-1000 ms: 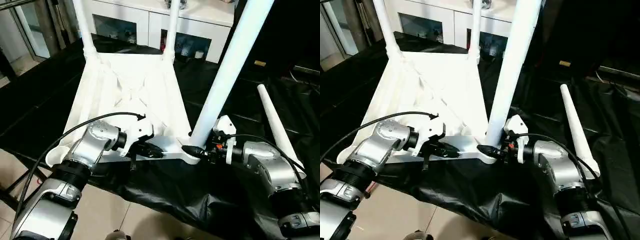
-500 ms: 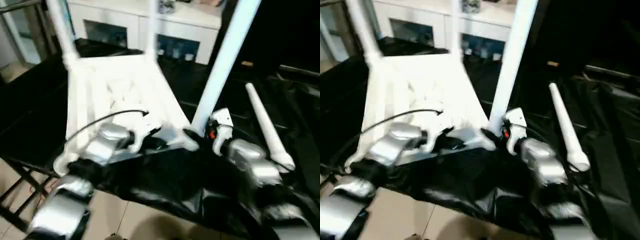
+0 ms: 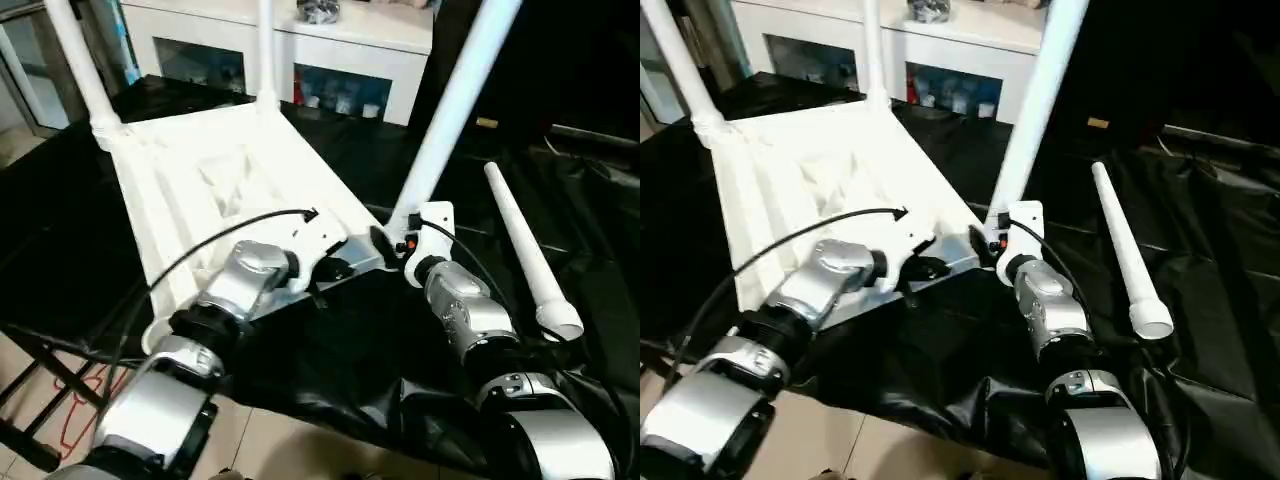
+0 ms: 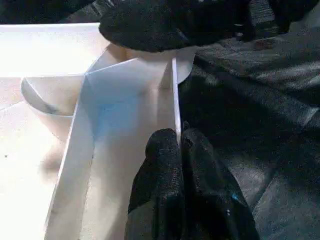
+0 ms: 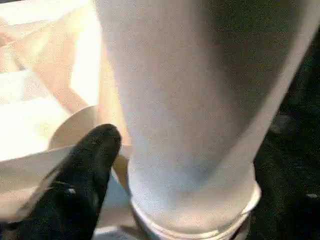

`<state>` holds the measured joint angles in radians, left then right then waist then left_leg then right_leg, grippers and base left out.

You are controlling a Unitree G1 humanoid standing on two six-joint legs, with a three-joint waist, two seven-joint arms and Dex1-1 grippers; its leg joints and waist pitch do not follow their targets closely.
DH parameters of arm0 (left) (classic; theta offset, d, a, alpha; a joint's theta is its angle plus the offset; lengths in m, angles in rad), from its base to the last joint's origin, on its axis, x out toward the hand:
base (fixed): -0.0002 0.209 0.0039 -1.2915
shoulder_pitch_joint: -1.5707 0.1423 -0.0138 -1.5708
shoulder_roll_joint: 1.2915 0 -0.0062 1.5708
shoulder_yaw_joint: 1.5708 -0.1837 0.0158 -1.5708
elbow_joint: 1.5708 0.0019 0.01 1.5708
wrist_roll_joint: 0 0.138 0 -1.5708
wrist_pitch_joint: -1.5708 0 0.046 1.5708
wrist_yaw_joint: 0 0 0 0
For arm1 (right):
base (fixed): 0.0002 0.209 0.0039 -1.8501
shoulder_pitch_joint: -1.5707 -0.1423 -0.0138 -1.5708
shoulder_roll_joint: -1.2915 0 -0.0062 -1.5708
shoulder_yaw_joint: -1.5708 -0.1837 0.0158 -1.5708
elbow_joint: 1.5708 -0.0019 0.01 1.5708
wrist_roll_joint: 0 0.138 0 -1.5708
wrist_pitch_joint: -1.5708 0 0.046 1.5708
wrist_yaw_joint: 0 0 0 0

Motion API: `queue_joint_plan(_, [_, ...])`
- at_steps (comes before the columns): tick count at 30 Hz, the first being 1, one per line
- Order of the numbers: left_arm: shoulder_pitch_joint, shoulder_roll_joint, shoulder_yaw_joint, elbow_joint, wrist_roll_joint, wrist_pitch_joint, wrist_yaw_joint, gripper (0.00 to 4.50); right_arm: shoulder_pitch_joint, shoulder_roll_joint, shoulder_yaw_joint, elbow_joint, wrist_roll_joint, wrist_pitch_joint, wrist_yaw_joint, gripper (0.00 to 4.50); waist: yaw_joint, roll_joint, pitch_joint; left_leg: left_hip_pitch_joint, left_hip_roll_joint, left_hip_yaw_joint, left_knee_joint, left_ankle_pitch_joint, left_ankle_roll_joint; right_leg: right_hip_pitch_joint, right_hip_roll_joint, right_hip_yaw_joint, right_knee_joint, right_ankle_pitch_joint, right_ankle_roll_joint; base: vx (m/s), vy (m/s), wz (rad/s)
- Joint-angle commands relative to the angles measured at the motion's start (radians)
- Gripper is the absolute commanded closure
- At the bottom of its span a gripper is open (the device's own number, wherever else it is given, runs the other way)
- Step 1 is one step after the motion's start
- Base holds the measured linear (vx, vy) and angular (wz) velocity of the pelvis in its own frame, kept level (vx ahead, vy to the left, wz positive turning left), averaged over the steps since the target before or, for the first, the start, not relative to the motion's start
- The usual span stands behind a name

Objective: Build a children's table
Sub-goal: Rotate leg to tighten

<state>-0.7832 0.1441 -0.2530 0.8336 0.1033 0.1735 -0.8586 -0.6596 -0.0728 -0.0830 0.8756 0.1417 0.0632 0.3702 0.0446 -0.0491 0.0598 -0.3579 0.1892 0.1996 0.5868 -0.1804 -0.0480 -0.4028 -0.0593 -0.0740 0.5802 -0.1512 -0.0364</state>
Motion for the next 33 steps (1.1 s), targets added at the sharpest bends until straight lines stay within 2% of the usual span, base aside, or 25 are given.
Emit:
queue_joint_plan(1, [-0.014,-0.018,-0.021,-0.068,-0.031,-0.055,-0.062,4.50,0.027,0.010,0.090,-0.003,-0.019,0.025,0.146,0.61,0.005,0.011,-0.073,0.011,0.046,-0.024,-0.064,-0.201,0.044,0.053,-0.092,0.051,-0.063,-0.235,-0.211,0.000,0.000,0.00])
queue_joint_plan(6, [0.019,0.030,-0.029,-0.111,-0.048,-0.082,-0.166,4.50,0.062,-0.064,0.129,-0.085,-0.011,0.032,0.329,0.61,0.007,0.011,-0.072,0.010,0.050,-0.024,-0.065,-0.198,0.050,0.056,-0.093,0.052,-0.061,-0.228,-0.219,0.000,0.000,0.00])
queue_joint_plan(9, [0.030,0.048,-0.031,-0.126,-0.055,-0.091,-0.206,4.50,0.079,-0.090,0.139,-0.120,-0.005,0.042,0.383,0.61,0.010,0.012,-0.072,0.012,0.052,-0.024,-0.065,-0.188,0.053,0.054,-0.092,0.054,-0.057,-0.207,-0.225,0.000,0.000,0.00])
queue_joint_plan(10, [0.045,0.069,-0.035,-0.148,-0.070,-0.103,-0.261,4.50,0.099,-0.123,0.152,-0.160,0.008,0.058,0.451,0.61,0.014,0.010,-0.070,0.015,0.052,-0.023,-0.066,-0.192,0.051,0.054,-0.091,0.053,-0.059,-0.214,-0.229,0.000,0.000,0.00])
queue_joint_plan(12, [0.067,0.099,-0.042,-0.185,-0.090,-0.113,-0.336,4.50,0.132,-0.169,0.174,-0.221,0.023,0.073,0.548,0.61,0.025,0.012,-0.070,0.015,0.056,-0.022,-0.066,-0.196,0.053,0.056,-0.093,0.054,-0.059,-0.223,-0.221,0.000,0.000,0.00])
queue_joint_plan(14, [0.076,0.115,-0.046,-0.200,-0.096,-0.114,-0.370,4.50,0.150,-0.193,0.187,-0.254,0.030,0.080,0.596,0.61,0.033,0.014,-0.069,0.016,0.060,-0.019,-0.066,-0.195,0.050,0.051,-0.091,0.052,-0.056,-0.221,-0.221,0.000,0.000,0.00])
queue_joint_plan(17, [0.085,0.139,-0.050,-0.212,-0.103,-0.111,-0.418,4.50,0.176,-0.224,0.202,-0.303,0.039,0.093,0.654,0.61,0.040,0.015,-0.067,0.017,0.058,-0.019,-0.067,-0.215,0.036,0.049,-0.092,0.052,-0.060,-0.264,-0.212,0.000,0.000,0.00])
queue_joint_plan(19, [0.090,0.161,-0.054,-0.219,-0.104,-0.112,-0.454,4.50,0.197,-0.250,0.216,-0.338,0.039,0.100,0.699,0.61,0.047,0.015,-0.066,0.020,0.058,-0.019,-0.068,-0.229,0.027,0.046,-0.093,0.053,-0.065,-0.305,-0.194,0.000,0.000,0.00])
queue_joint_plan(22, [0.096,0.187,-0.063,-0.218,-0.097,-0.126,-0.493,4.50,0.219,-0.267,0.224,-0.369,0.037,0.110,0.731,0.61,0.049,0.016,-0.067,0.019,0.058,-0.021,-0.070,-0.223,0.023,0.045,-0.091,0.053,-0.064,-0.295,-0.186,0.000,0.000,0.00])
queue_joint_plan(27, [0.109,0.209,-0.068,-0.234,-0.100,-0.121,-0.528,4.50,0.248,-0.283,0.237,-0.423,0.048,0.138,0.756,1.05,0.053,0.016,-0.070,0.017,0.059,-0.020,-0.068,-0.201,0.023,0.046,-0.091,0.053,-0.057,-0.246,-0.199,0.000,0.000,0.00])
queue_joint_plan(33, [0.112,0.214,-0.070,-0.234,-0.099,-0.121,-0.536,4.50,0.264,-0.284,0.240,-0.450,0.059,0.157,0.766,1.54,0.055,0.013,-0.069,0.016,0.058,-0.021,-0.068,-0.205,0.019,0.046,-0.093,0.053,-0.061,-0.275,-0.187,0.000,0.000,0.00])
